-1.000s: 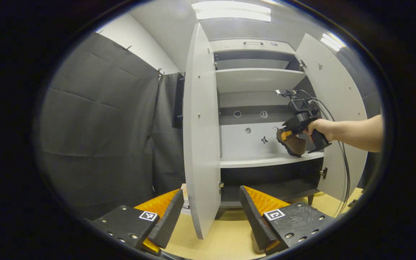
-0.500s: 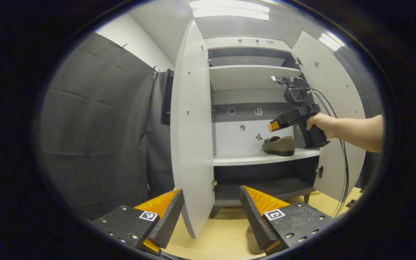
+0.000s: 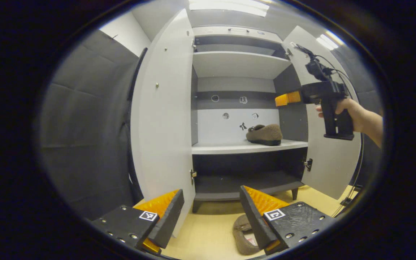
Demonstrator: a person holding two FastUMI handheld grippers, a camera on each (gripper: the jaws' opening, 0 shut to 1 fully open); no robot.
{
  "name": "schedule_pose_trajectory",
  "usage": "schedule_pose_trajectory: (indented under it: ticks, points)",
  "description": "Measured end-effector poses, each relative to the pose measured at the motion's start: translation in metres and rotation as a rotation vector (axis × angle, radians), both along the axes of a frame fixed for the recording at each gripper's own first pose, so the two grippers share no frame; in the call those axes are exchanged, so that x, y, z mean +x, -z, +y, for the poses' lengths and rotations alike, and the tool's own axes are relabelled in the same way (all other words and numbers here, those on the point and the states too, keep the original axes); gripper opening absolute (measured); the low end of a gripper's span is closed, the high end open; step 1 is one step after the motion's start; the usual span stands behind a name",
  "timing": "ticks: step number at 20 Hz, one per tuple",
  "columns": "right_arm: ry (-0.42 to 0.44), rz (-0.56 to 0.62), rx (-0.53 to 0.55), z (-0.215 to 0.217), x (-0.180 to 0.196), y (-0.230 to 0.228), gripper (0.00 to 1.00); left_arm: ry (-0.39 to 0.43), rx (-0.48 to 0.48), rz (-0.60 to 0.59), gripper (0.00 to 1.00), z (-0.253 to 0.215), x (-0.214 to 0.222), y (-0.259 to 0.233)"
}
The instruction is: Grab one shoe with the right hand and put it into the shoe cabinet, grab the other shoe with the left hand and put it into the shoe cabinet; then close the right door with the right hand and the left door with the left hand.
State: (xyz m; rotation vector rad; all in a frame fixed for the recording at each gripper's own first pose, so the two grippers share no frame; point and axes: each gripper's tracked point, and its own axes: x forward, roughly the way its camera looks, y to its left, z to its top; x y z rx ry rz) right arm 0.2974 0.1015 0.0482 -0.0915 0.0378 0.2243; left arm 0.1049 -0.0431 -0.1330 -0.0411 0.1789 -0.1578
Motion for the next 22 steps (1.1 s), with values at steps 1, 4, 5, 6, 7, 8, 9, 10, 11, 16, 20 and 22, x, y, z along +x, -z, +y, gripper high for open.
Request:
schedule_pose_trajectory:
  ticks: [1,4,5,6,7,8,9,10,11,16,20,22]
  points:
    - [0.015,-0.003,-0.004,-0.009,-0.009,0.003,0.98,0.015,0.0,0.014,0.9,-0.004,0.002,0.007]
    - [0.043,0.004,-0.006,-0.029,-0.034,0.018,0.98,0.064,0.016,0.067,0.9,-0.016,0.003,0.036]
    - [0.063,-0.004,-0.01,-0.038,-0.042,0.02,0.98,0.076,0.029,0.085,0.91,-0.018,0.004,0.046]
    - [0.064,-0.005,-0.009,-0.04,-0.048,0.028,0.98,0.087,0.044,0.106,0.91,-0.021,0.002,0.058]
    - [0.056,-0.004,-0.014,-0.039,-0.06,0.03,0.98,0.101,0.056,0.132,0.9,-0.025,0.001,0.071]
    - [0.054,-0.003,-0.023,-0.037,-0.065,0.033,0.98,0.118,0.062,0.159,0.91,-0.029,-0.001,0.085]
    - [0.052,0.001,-0.033,-0.035,-0.073,0.036,0.98,0.136,0.067,0.189,0.9,-0.033,-0.005,0.098]
    - [0.045,0.009,-0.039,-0.033,-0.079,0.041,0.98,0.152,0.072,0.218,0.97,-0.038,-0.006,0.11]
    - [0.044,0.018,-0.036,-0.031,-0.086,0.044,0.97,0.167,0.076,0.25,0.96,-0.042,-0.008,0.124]
    - [0.036,0.085,-0.016,-0.026,-0.114,0.069,0.98,0.211,0.066,0.396,0.97,-0.062,-0.019,0.181]
    - [0.042,0.122,-0.033,-0.026,-0.13,0.082,0.98,0.21,0.042,0.48,0.91,-0.072,-0.014,0.208]
    - [0.053,0.131,-0.041,-0.03,-0.133,0.086,0.97,0.209,0.041,0.521,0.91,-0.076,-0.01,0.222]
